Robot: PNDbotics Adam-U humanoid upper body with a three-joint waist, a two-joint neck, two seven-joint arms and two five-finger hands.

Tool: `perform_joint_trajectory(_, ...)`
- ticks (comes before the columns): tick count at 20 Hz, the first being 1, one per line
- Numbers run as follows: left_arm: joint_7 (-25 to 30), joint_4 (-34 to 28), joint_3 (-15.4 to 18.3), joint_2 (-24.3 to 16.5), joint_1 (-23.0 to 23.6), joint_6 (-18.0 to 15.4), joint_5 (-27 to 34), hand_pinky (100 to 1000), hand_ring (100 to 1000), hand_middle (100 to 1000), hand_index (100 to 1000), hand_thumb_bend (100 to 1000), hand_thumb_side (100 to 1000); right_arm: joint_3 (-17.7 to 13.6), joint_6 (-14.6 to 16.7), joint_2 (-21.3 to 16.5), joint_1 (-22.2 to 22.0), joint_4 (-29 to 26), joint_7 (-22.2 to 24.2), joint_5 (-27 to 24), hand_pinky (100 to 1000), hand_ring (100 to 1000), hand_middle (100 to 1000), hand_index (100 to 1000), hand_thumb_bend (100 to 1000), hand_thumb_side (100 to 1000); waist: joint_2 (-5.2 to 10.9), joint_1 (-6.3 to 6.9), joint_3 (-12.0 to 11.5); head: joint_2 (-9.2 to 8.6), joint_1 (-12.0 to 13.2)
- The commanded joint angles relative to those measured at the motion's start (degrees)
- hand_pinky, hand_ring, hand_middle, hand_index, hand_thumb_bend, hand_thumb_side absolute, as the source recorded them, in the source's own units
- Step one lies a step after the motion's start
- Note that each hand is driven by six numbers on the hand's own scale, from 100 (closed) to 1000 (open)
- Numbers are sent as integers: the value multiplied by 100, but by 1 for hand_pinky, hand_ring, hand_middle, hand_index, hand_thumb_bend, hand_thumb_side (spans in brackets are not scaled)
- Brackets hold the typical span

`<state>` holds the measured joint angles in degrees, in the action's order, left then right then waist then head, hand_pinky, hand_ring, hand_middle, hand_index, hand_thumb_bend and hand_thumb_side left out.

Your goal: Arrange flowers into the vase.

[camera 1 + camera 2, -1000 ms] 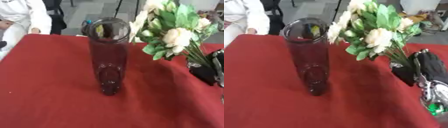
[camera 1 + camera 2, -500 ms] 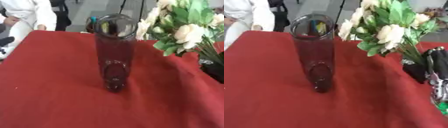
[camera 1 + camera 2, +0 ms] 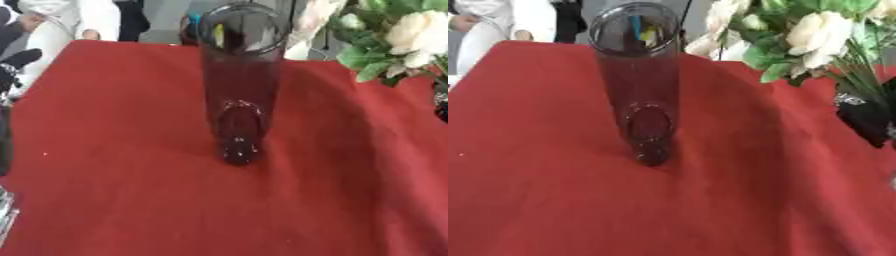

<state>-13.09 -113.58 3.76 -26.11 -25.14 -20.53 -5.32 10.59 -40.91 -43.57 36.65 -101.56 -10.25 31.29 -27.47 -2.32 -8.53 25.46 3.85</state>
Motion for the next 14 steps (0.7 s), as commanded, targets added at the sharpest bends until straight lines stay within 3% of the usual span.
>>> perform_joint_trajectory(1,-14,-102,37,-93,-12,7,6,829,921,893,897,100,1000,-264,-56,-330,11,-464,-113,-377,100,100,100,100,100,801,218,-18,3,66,-42)
perform_joint_trajectory(8,16,-102,-7,-16,20,33,54,829,923,894,896,100,1000,-615,-92,-494,16,-1252,-545,-1710,100,100,100,100,100,772,317,-108,-89,124,-249)
perform_joint_trajectory(14,100,-102,-83,66,71,61,97,829,923,894,896,100,1000,-743,622,-620,216,-1303,-1377,-3103,100,100,100,100,100,749,365,-168,-159,131,-473)
